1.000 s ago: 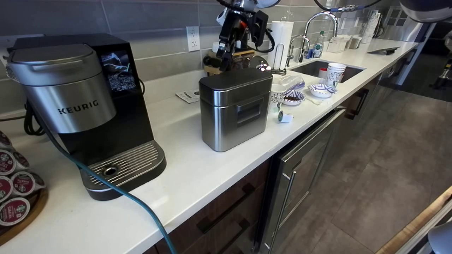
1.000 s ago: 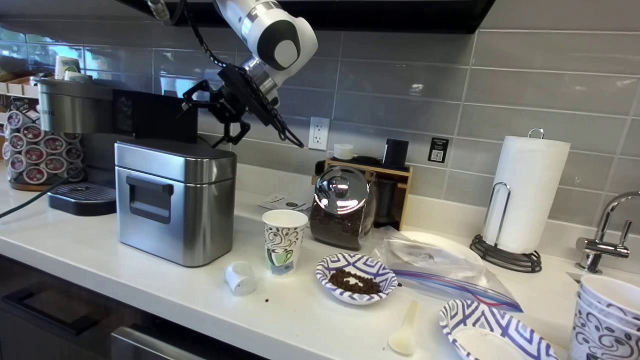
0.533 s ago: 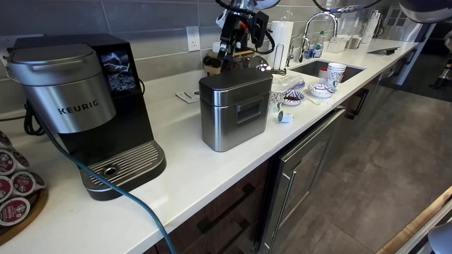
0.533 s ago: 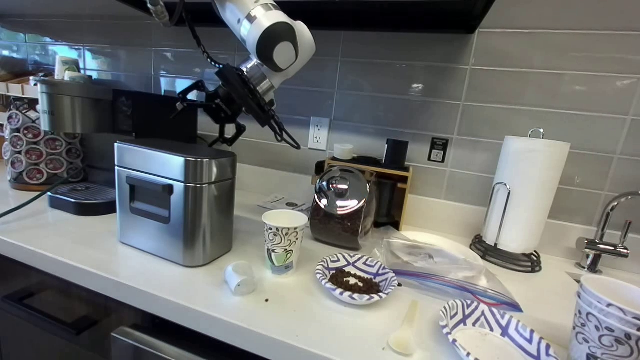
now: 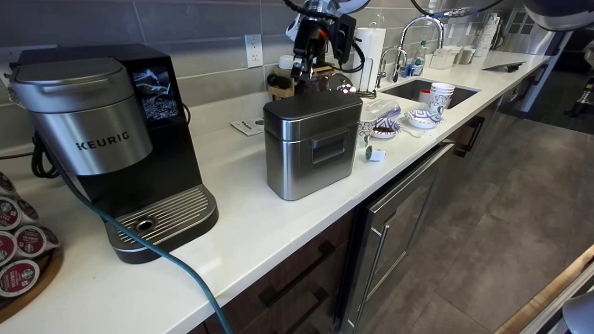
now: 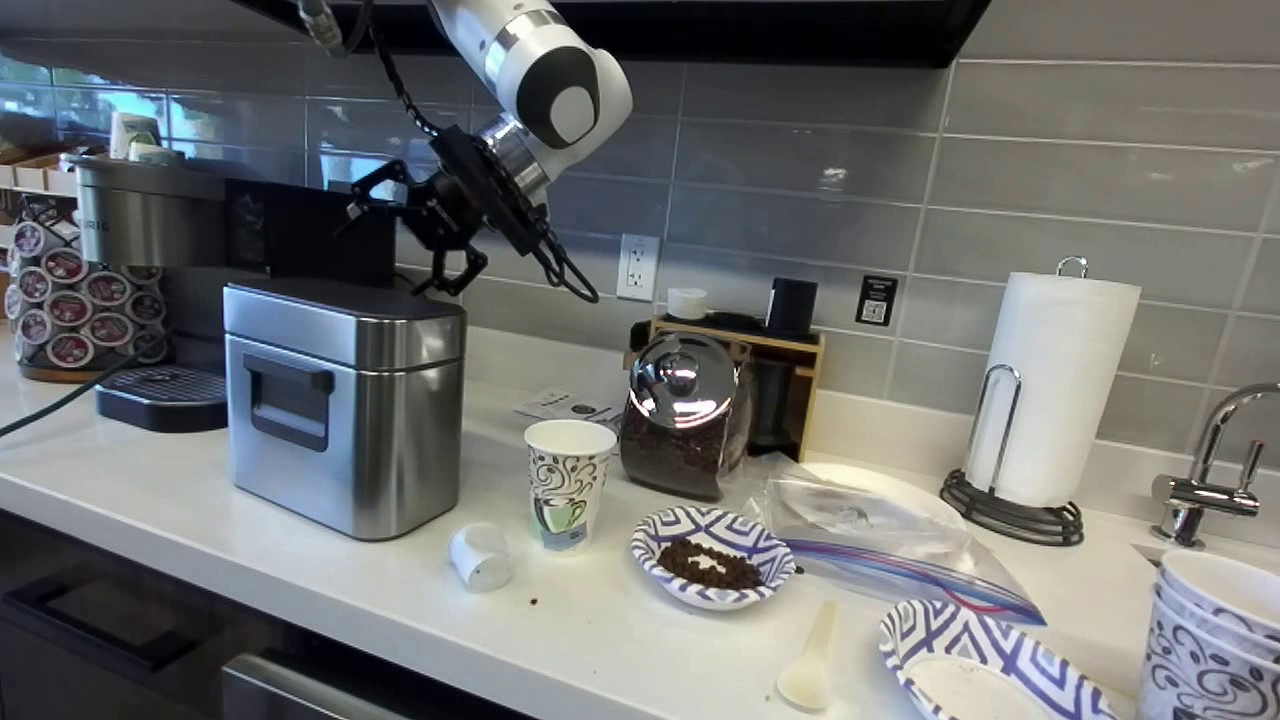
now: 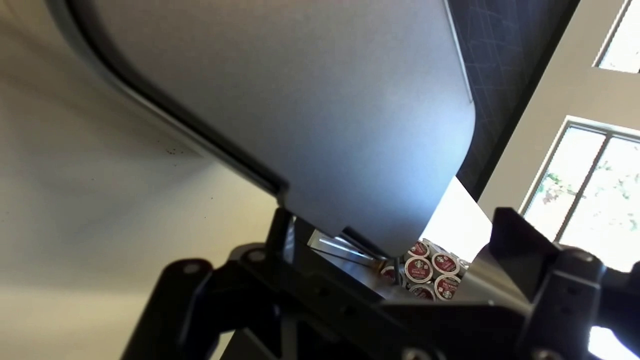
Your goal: Open the lid on the bin
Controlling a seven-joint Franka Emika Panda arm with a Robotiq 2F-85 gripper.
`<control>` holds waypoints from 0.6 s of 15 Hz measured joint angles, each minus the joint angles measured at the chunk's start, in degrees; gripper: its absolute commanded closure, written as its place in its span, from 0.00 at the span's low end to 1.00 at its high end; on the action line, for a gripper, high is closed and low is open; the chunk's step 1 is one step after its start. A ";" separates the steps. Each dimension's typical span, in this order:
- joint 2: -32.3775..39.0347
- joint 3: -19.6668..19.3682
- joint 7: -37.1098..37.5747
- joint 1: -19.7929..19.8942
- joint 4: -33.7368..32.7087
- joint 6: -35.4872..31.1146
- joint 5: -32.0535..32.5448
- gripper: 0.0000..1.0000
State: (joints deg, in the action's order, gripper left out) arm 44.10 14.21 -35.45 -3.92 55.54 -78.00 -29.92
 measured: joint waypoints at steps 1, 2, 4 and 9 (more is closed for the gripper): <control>0.03 0.00 0.50 0.06 0.00 0.00 -0.16 0.00; 0.06 0.00 0.93 0.13 0.00 0.00 -0.34 0.00; 0.07 0.00 1.78 0.30 -0.01 0.00 -0.75 0.00; 0.06 0.06 3.46 0.86 -0.11 0.01 -2.79 0.00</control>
State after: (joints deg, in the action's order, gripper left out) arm 44.15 14.27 -31.99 -3.06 55.43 -77.99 -32.71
